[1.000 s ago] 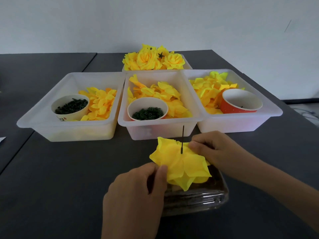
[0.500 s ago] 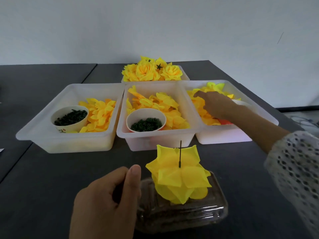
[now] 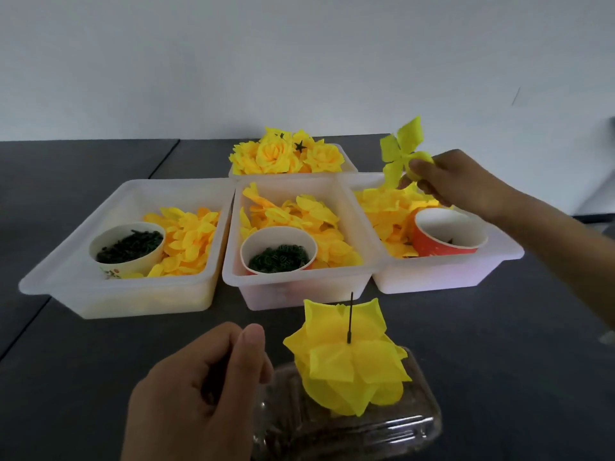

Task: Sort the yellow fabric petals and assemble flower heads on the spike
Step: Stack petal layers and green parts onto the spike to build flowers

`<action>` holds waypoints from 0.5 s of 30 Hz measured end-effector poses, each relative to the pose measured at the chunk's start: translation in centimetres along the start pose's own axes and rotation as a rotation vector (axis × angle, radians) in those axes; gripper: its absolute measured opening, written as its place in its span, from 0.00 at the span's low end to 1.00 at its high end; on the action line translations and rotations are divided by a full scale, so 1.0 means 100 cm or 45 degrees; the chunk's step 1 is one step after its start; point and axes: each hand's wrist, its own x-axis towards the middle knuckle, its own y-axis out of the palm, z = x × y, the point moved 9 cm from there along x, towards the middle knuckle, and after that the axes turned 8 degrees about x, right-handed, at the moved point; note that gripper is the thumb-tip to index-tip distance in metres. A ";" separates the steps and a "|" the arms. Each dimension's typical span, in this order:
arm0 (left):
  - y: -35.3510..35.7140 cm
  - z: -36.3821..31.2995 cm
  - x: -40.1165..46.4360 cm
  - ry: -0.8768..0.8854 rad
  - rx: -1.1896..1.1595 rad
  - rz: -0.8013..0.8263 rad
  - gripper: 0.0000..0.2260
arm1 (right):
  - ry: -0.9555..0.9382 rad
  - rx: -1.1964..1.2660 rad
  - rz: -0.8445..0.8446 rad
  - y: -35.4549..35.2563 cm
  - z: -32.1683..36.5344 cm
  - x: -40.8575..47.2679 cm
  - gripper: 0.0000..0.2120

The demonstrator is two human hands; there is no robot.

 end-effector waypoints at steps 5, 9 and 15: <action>-0.003 -0.014 0.001 0.017 -0.078 -0.032 0.20 | 0.036 0.461 0.437 0.033 0.061 -0.065 0.23; -0.001 -0.025 0.001 0.021 -0.199 -0.025 0.22 | -0.347 0.195 0.463 0.046 0.123 -0.114 0.20; 0.042 -0.015 -0.001 -0.601 -1.059 0.304 0.33 | -0.922 -0.510 0.322 0.070 0.174 -0.168 0.23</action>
